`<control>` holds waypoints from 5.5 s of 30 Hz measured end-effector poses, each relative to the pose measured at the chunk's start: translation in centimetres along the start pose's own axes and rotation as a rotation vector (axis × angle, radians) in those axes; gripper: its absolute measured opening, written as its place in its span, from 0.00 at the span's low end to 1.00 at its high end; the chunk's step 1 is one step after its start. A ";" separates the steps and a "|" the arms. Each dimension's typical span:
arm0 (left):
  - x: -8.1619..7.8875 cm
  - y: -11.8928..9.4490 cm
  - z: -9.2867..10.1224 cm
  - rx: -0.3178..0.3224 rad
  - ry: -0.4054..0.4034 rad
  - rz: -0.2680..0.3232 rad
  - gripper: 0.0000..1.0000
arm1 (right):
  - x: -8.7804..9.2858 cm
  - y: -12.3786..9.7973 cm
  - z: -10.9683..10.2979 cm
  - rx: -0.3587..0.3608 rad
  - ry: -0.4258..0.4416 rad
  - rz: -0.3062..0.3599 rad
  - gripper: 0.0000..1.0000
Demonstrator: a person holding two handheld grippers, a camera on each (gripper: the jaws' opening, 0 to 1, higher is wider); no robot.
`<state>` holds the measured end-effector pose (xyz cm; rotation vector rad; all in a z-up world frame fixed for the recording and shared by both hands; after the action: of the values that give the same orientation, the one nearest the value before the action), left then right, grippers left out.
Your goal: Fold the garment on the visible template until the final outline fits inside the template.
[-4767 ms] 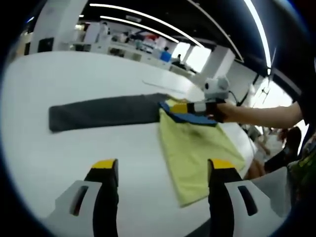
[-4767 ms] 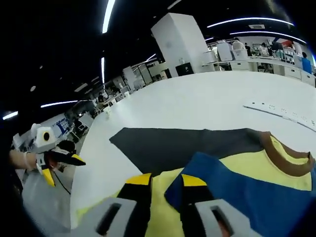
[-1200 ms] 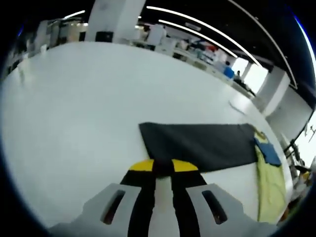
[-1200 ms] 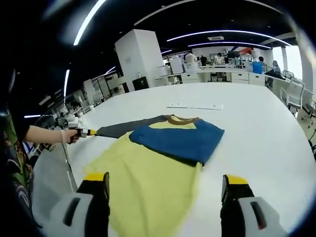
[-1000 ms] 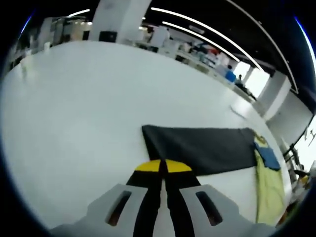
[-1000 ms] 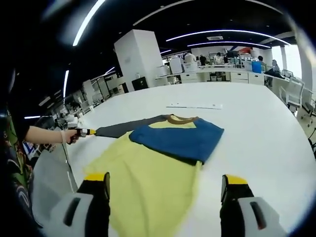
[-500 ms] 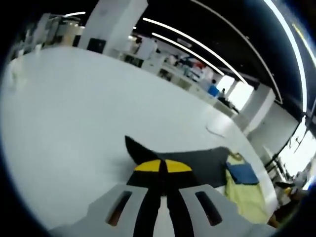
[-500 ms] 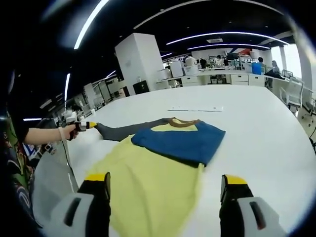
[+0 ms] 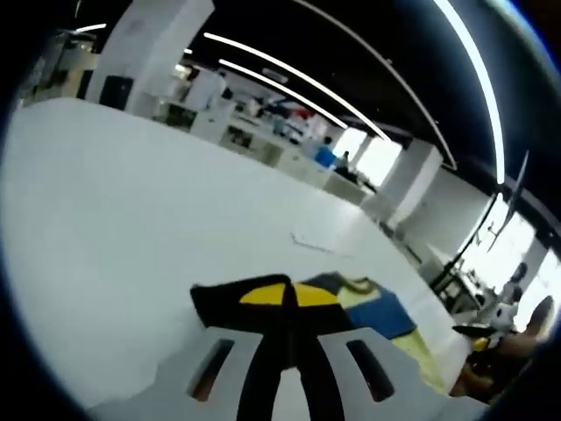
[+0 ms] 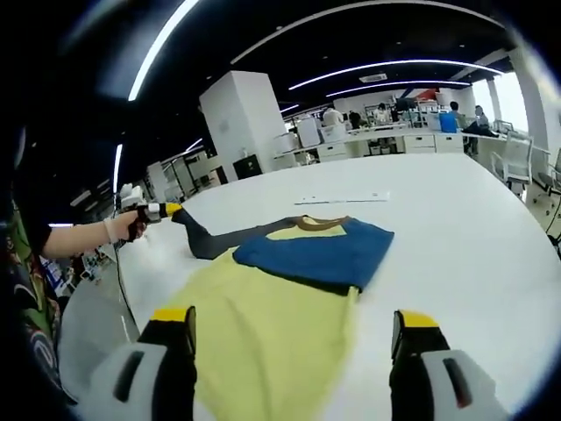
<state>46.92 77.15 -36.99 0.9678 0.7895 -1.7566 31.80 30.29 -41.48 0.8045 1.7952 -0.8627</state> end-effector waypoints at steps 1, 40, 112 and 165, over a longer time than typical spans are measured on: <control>0.0 0.4 0.5 0.013 -0.001 -0.004 0.00 | 0.0 -0.1 0.0 0.001 0.001 0.001 0.93; 7.0 15.9 23.6 0.501 -0.023 -0.178 0.00 | 2.1 -2.7 2.5 0.082 0.104 0.069 0.91; 23.6 17.0 32.0 0.799 0.200 -0.389 0.45 | 4.5 -3.5 3.5 0.142 0.182 0.039 0.90; 11.8 2.8 13.8 0.511 0.177 -0.245 0.88 | 1.2 -0.5 0.2 0.033 0.043 -0.017 0.96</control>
<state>43.13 59.64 -40.96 1.4272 0.5931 -2.1652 31.08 30.02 -42.52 0.8355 1.8318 -0.8947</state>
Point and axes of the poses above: the point that each gripper's makers call its tool centre point, and the gripper's own axes: y roughly forward along the fingers, z roughly to its right, x roughly out of its underside, the point moved 5 cm from there along -y, roughly backward along the fingers, and after that the axes turned 15 degrees about z, right-handed, at the moved point
